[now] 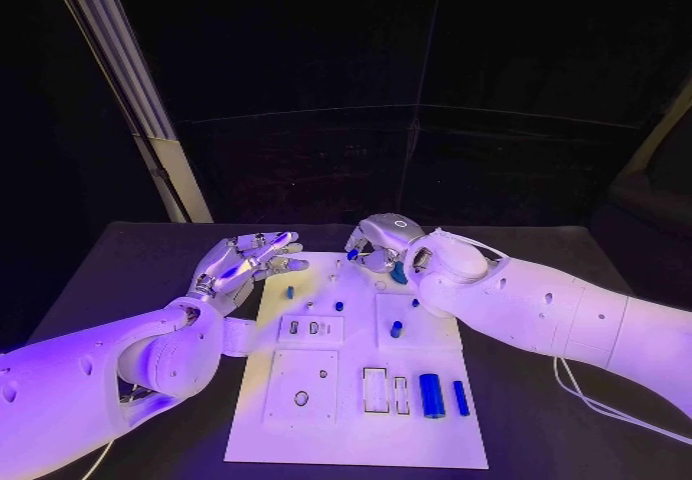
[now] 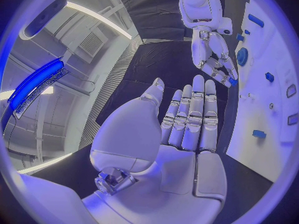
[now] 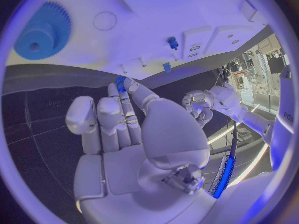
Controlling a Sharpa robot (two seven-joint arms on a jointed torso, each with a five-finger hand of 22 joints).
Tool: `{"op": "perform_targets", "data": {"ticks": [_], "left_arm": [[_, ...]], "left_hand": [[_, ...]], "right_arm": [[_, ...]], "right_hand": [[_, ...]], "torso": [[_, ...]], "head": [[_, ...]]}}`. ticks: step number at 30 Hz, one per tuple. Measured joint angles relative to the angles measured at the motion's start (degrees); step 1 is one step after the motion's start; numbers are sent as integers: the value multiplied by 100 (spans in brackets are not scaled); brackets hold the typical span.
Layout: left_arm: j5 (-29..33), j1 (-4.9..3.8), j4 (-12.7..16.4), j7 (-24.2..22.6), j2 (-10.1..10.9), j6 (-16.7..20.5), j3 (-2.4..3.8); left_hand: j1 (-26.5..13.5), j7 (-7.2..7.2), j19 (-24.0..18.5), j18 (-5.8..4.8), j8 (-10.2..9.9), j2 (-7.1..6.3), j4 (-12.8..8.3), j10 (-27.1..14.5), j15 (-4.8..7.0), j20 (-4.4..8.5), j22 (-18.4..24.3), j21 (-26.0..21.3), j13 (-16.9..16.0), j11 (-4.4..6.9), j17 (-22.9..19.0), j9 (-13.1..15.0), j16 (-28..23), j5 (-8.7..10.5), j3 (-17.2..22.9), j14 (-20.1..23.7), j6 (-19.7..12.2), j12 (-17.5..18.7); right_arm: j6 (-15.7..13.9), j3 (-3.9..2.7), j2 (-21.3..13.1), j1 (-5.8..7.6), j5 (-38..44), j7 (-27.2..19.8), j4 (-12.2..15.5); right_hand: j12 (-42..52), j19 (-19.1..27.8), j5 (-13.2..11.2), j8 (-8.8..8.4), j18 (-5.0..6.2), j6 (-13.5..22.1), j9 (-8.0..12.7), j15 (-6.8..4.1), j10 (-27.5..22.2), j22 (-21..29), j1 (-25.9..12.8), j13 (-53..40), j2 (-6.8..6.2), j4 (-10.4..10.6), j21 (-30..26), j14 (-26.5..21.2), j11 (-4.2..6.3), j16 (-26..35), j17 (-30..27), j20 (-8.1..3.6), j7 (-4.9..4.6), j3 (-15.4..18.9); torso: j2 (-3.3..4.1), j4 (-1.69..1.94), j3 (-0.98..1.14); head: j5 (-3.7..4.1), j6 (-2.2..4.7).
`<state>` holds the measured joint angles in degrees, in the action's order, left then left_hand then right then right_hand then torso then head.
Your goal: Assemble the parts on the task board
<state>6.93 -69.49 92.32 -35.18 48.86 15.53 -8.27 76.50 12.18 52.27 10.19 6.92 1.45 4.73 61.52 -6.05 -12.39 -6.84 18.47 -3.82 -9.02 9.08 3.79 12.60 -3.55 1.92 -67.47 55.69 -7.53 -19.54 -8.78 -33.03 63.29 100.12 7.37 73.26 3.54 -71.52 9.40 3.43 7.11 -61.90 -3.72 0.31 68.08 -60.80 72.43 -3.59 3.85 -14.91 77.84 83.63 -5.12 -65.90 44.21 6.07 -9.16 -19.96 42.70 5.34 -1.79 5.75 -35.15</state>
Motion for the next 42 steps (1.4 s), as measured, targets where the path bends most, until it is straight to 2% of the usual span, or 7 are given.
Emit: {"op": "perform_targets", "data": {"ticks": [3,6,13,25,29,42], "left_arm": [[8,0,-8,-3,-6,-3,0],[15,0,-15,-6,-11,-5,0],[25,-34,-7,-10,-11,-8,0],[34,-48,-12,-11,-16,-10,0],[36,-50,-16,-11,-15,-10,0],[40,-59,-34,-11,-15,-16,0]], "left_hand": [[0,0,0,0,0,0,0,0,0,0,0,0,0,0,0,0,0,0,0,0,0,0],[0,0,0,0,0,0,0,0,0,0,0,0,0,0,-1,0,-24,0,0,0,0,0],[0,0,0,-1,0,0,0,0,0,0,-1,0,-1,0,-1,0,-23,0,0,0,0,0],[0,0,0,0,0,0,0,0,0,0,4,0,-1,0,-1,0,-23,0,0,0,0,0],[0,0,0,0,0,0,0,0,0,0,4,0,-1,0,-2,0,-23,0,0,0,0,0],[0,0,0,0,-23,0,0,0,0,0,3,0,-2,0,3,0,-23,0,0,0,0,0]], "right_arm": [[-49,0,108,23,-24,-17,-99],[-75,0,212,42,-46,-41,-195],[1,0,371,111,-75,-71,-420],[433,3,408,122,-42,-42,-480],[573,2,391,126,4,-4,-457],[659,-1,461,136,165,138,-475]], "right_hand": [[0,0,-8,-1,0,0,1,0,0,-4,0,0,-2,16,0,0,0,0,3,0,0,-16],[0,-18,-8,-1,0,0,1,0,0,-4,-4,0,-55,14,0,0,0,0,2,18,0,-65],[0,-18,-8,-1,0,1,2,0,0,-17,-21,1,-83,53,0,0,0,-31,16,18,0,-137],[0,-18,-8,-2,0,1,2,0,0,-17,-68,1,-129,92,0,0,0,-31,32,18,0,-176],[0,-18,-8,-2,-60,1,2,0,0,-29,-50,2,-160,92,12,0,0,-56,54,18,0,-176],[0,-18,-8,6,-49,25,-1,0,-22,-29,-102,1,-212,166,22,0,-22,-56,35,18,-19,-278]], "torso": [[12,32,-14],[21,52,-25],[44,77,-45],[54,80,-55],[58,80,-57],[70,78,-68]], "head": [[36,13],[41,32],[50,76],[30,58],[15,53],[3,73]]}}
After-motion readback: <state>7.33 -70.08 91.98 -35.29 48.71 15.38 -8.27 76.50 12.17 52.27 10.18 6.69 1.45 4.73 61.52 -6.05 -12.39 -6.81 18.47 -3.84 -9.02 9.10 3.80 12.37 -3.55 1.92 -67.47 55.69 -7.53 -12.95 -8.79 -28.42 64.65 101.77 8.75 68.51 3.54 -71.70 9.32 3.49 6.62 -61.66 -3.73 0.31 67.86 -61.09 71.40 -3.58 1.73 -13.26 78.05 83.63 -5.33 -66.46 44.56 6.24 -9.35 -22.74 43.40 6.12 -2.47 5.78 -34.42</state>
